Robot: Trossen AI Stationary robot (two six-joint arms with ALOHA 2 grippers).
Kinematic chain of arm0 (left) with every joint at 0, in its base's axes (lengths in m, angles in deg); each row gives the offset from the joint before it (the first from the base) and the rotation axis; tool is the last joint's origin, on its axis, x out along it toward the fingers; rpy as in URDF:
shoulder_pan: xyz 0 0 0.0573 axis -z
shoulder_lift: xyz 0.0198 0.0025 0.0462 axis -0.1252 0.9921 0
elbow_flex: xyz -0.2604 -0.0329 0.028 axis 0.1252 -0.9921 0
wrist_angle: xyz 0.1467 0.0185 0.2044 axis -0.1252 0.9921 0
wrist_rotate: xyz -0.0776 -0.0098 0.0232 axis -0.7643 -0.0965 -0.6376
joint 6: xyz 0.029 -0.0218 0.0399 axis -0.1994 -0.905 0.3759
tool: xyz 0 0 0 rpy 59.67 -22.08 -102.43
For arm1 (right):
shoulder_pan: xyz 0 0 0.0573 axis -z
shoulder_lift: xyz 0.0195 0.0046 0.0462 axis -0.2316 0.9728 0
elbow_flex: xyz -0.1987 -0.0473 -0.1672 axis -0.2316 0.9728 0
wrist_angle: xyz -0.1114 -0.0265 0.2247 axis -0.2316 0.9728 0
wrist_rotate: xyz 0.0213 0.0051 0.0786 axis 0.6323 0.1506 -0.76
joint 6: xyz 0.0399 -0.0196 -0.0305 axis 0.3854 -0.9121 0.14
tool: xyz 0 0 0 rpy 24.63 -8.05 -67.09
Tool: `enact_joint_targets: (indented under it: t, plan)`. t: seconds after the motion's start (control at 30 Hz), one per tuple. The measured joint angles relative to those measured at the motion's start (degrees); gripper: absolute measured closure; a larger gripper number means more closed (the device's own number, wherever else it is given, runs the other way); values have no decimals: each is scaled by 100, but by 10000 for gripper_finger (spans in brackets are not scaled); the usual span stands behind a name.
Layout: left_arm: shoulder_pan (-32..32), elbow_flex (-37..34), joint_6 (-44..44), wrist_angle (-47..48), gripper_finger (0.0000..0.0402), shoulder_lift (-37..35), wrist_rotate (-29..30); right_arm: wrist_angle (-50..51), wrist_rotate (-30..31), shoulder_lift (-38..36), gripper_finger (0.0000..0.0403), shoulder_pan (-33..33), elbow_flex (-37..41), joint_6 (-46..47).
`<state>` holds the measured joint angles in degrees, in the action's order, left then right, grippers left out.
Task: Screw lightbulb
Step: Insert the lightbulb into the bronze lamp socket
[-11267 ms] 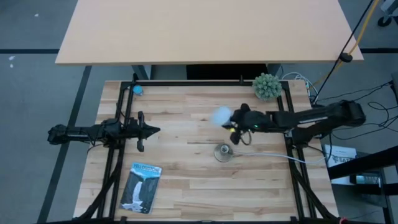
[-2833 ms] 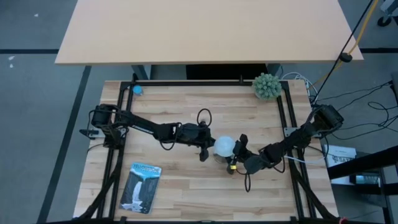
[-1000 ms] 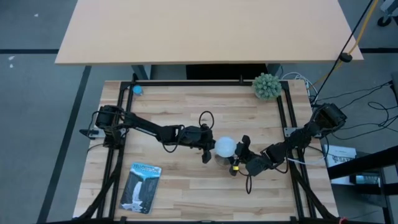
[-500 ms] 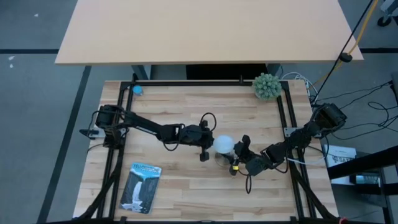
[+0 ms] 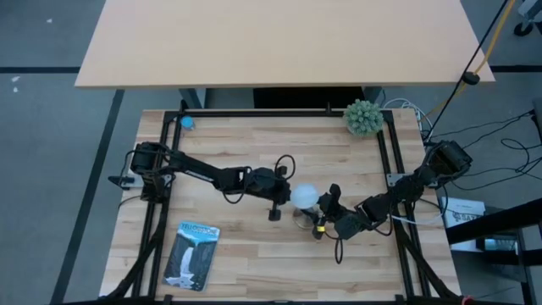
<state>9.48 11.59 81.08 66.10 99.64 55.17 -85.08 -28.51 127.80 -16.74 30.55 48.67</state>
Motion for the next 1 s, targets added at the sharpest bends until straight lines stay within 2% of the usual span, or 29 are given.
enact_joint_targets:
  t: [0.6, 1.0]
  plan:
    - [4, 0, 31, -483, 401, 0, -139, 11, 35, -11, 195, -129, 0, -109]
    - [4, 0, 24, -520, 401, -81, -139, 661, -57, -629, 195, -153, 2, -117]
